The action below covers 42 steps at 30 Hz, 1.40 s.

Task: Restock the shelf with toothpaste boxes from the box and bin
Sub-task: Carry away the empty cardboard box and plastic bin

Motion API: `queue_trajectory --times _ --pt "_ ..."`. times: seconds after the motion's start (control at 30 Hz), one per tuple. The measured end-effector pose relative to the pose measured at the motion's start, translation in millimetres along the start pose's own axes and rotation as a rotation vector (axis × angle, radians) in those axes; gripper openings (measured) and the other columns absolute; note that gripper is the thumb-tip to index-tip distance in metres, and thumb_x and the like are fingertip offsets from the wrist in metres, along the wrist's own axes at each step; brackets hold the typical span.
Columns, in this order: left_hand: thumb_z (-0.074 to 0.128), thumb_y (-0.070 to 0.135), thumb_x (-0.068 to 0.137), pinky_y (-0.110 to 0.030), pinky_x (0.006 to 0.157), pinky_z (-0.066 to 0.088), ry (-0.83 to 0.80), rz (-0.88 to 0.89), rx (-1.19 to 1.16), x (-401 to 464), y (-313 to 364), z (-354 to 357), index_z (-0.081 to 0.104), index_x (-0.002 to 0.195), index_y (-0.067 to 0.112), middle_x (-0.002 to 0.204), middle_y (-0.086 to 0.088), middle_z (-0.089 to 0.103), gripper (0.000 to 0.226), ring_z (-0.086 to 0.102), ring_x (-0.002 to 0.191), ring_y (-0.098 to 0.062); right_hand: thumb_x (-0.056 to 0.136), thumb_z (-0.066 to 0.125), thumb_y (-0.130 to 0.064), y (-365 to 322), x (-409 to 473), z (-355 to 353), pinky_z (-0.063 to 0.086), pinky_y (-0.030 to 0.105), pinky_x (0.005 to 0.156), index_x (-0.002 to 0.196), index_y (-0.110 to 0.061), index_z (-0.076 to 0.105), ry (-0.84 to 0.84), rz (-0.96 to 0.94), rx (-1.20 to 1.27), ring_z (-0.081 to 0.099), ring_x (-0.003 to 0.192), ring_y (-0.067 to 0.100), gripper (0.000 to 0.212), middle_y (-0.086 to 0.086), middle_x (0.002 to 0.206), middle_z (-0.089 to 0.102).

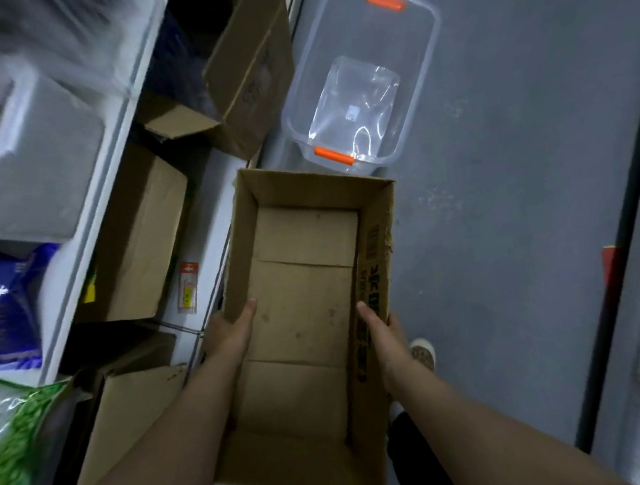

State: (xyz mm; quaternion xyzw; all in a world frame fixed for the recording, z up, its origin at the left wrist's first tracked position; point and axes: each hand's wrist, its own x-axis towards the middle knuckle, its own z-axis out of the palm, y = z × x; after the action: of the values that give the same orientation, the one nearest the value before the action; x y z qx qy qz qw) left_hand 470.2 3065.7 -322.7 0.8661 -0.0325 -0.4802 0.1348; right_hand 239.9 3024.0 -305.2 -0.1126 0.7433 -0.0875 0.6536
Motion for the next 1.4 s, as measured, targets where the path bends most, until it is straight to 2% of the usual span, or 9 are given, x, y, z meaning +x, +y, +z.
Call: queue_trajectory --times 0.1,0.33,0.5,0.7,0.93,1.07,1.17,1.3,1.4 --pt "0.061 0.065 0.087 -0.050 0.113 0.037 -0.006 -0.002 0.024 -55.2 26.2 -8.1 0.043 0.147 0.008 0.148 -0.018 0.048 0.085 0.045 0.135 -0.038 0.096 0.063 -0.044 -29.3 -45.1 -28.1 0.041 0.039 0.096 0.148 -0.022 0.041 0.000 -0.036 0.015 0.048 0.133 0.030 0.061 -0.002 0.138 0.053" --pt "0.059 0.064 0.089 -0.047 0.113 0.036 0.018 0.060 -0.031 -195.7 124.3 -17.5 0.037 0.151 0.008 0.152 -0.017 0.043 0.086 0.041 0.138 -0.038 0.084 0.069 -0.062 -130.4 -142.6 -102.7 0.034 0.052 0.115 0.156 -0.024 0.030 0.052 -0.162 -0.001 0.038 0.142 0.033 0.091 0.005 0.156 0.040" --pt "0.060 0.064 0.088 -0.049 0.113 0.036 0.030 0.171 -0.072 -288.2 218.8 -10.8 0.038 0.152 0.012 0.151 -0.016 0.044 0.086 0.042 0.137 -0.037 0.085 0.068 -0.060 -220.9 -208.1 -165.9 0.034 0.049 0.115 0.155 -0.025 0.034 0.086 -0.346 0.040 0.037 0.143 0.032 0.085 0.002 0.157 0.040" --pt "0.058 0.065 0.088 -0.042 0.112 0.036 0.027 0.387 -0.082 -368.7 343.3 7.1 0.047 0.144 0.007 0.147 -0.016 0.049 0.081 0.045 0.135 -0.037 0.089 0.067 -0.054 -332.0 -251.9 -232.2 0.030 0.047 0.116 0.158 -0.024 0.028 0.121 -0.493 0.129 0.032 0.147 0.028 0.084 -0.001 0.161 0.033" --pt "0.058 0.058 0.093 -0.038 0.106 0.038 -0.031 0.568 -0.155 -418.7 503.0 49.2 0.050 0.140 0.001 0.144 -0.020 0.051 0.074 0.047 0.133 -0.038 0.090 0.066 -0.052 -474.9 -263.9 -289.0 0.034 0.045 0.112 0.154 -0.024 0.035 0.138 -0.613 0.238 0.036 0.144 0.029 0.077 0.002 0.157 0.039" --pt "0.059 0.062 0.089 -0.038 0.105 0.040 -0.047 0.641 -0.176 -424.3 601.6 73.9 0.053 0.140 0.004 0.141 -0.019 0.055 0.078 0.050 0.131 -0.037 0.090 0.066 -0.053 -571.7 -261.4 -311.3 0.038 0.043 0.105 0.147 -0.021 0.046 0.163 -0.652 0.243 0.046 0.135 0.030 0.069 0.005 0.147 0.051" --pt "0.056 0.065 0.089 -0.040 0.106 0.039 -0.090 0.676 -0.151 -424.1 688.9 94.2 0.049 0.143 0.003 0.145 -0.019 0.052 0.083 0.048 0.133 -0.038 0.090 0.066 -0.053 -649.1 -256.8 -326.1 0.036 0.043 0.107 0.151 -0.021 0.041 0.191 -0.654 0.255 0.042 0.138 0.031 0.072 0.006 0.151 0.047" --pt "0.056 0.066 0.089 -0.042 0.107 0.039 -0.128 0.683 -0.134 -432.3 805.7 123.1 0.048 0.142 0.000 0.145 -0.021 0.050 0.085 0.047 0.133 -0.040 0.091 0.065 -0.052 -755.5 -245.8 -349.9 0.036 0.036 0.093 0.146 -0.020 0.048 0.226 -0.651 0.273 0.047 0.133 0.029 0.066 0.006 0.147 0.051" --pt "0.057 0.069 0.086 -0.044 0.109 0.040 -0.140 0.713 -0.114 -435.0 886.0 147.0 0.045 0.145 0.005 0.148 -0.018 0.048 0.088 0.046 0.134 -0.039 0.092 0.065 -0.048 -832.4 -231.2 -367.8 0.036 0.033 0.089 0.142 -0.018 0.052 0.250 -0.672 0.300 0.051 0.128 0.028 0.060 0.006 0.142 0.055"
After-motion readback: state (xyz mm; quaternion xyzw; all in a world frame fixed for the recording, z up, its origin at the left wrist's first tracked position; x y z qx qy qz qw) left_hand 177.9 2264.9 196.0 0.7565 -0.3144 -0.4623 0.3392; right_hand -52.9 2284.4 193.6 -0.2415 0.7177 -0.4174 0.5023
